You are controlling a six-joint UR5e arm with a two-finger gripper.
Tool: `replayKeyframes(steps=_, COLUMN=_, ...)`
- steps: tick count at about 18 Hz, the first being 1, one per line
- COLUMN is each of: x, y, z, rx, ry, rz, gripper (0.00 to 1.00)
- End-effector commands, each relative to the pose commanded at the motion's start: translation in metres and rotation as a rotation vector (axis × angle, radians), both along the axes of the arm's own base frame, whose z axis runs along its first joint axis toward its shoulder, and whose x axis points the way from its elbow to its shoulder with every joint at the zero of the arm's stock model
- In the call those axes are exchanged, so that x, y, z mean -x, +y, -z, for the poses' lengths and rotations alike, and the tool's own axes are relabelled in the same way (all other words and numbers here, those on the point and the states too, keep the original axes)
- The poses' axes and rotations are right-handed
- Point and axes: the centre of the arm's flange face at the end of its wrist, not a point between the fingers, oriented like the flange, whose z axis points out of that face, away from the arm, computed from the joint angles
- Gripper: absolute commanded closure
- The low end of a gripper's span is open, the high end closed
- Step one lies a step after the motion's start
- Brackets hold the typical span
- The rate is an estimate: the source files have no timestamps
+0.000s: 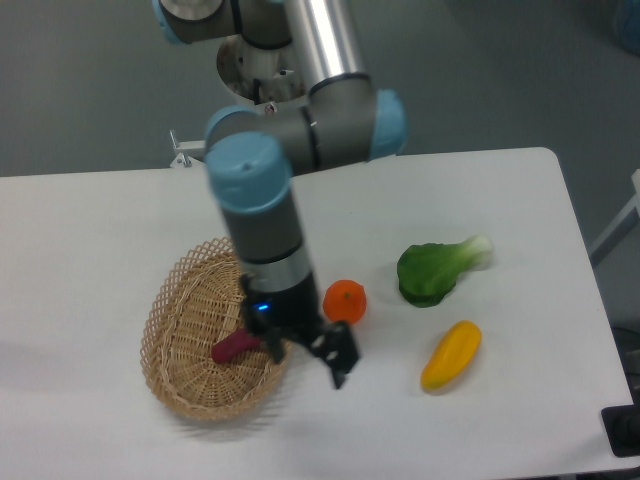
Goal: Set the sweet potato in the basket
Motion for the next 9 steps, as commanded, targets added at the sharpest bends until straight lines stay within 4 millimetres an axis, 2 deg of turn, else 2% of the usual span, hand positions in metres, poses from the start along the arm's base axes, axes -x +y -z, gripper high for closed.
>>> replayKeyframes(steps=2, x=0.023, y=-0.029, z=-0.015, rx=0.059, ry=0.0, rz=0.034, gripper=0.0)
replayKeyframes(steps=4, x=0.045, y=-0.052, z=-0.018, rx=0.13, ry=-0.015, rz=0.091, gripper=0.0)
replayKeyframes(steps=6, x=0.062, y=-0.078, z=-0.029, rx=0.17, ry=-0.016, rz=0.125, gripper=0.0)
replayKeyframes(steps=9, x=0.083, y=-0.106, z=-0.029, rx=0.233, ry=-0.045, rz=0.197, gripper=0.0)
